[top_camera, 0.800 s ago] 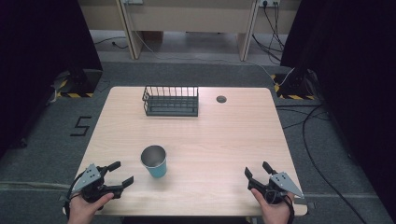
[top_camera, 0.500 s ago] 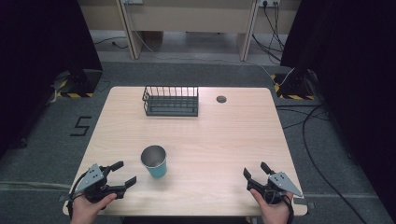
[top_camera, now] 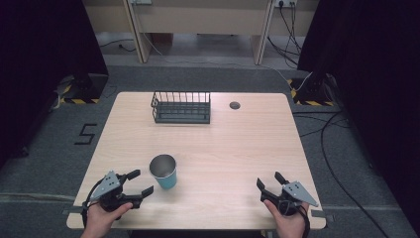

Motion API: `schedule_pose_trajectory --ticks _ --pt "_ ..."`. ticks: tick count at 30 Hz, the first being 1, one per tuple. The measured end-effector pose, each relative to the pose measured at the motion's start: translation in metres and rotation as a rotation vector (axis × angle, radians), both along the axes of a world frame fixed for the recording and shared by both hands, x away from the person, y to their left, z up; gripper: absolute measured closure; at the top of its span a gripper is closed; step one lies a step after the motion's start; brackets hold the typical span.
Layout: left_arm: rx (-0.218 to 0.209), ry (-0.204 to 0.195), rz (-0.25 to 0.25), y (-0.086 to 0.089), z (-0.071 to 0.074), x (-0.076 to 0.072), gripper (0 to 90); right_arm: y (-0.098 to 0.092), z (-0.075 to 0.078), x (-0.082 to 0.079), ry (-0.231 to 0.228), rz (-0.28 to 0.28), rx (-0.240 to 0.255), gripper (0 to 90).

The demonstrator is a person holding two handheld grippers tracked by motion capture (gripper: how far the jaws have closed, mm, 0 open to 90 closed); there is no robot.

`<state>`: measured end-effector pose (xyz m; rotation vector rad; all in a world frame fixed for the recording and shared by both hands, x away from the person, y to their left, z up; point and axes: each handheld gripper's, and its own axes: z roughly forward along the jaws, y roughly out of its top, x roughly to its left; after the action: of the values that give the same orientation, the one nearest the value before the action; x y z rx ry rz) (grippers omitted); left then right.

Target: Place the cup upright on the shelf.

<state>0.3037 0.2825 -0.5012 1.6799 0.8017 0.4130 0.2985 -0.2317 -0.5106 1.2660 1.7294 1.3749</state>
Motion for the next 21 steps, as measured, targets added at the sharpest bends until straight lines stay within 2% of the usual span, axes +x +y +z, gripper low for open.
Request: schedule_pose_trajectory --ticks 7,15,21 --pt "0.030 -0.003 -0.017 -0.011 0.002 0.010 14.8 0.000 0.000 -0.001 0.003 -0.004 0.000 25.3" --pt "0.047 0.008 -0.031 -0.021 -0.004 0.017 14.8 0.000 0.000 -0.001 0.010 -0.009 0.000 25.4" --pt "0.042 0.017 -0.034 -0.025 -0.005 0.022 14.7 -0.001 0.000 -0.001 0.012 -0.012 0.002 25.5"
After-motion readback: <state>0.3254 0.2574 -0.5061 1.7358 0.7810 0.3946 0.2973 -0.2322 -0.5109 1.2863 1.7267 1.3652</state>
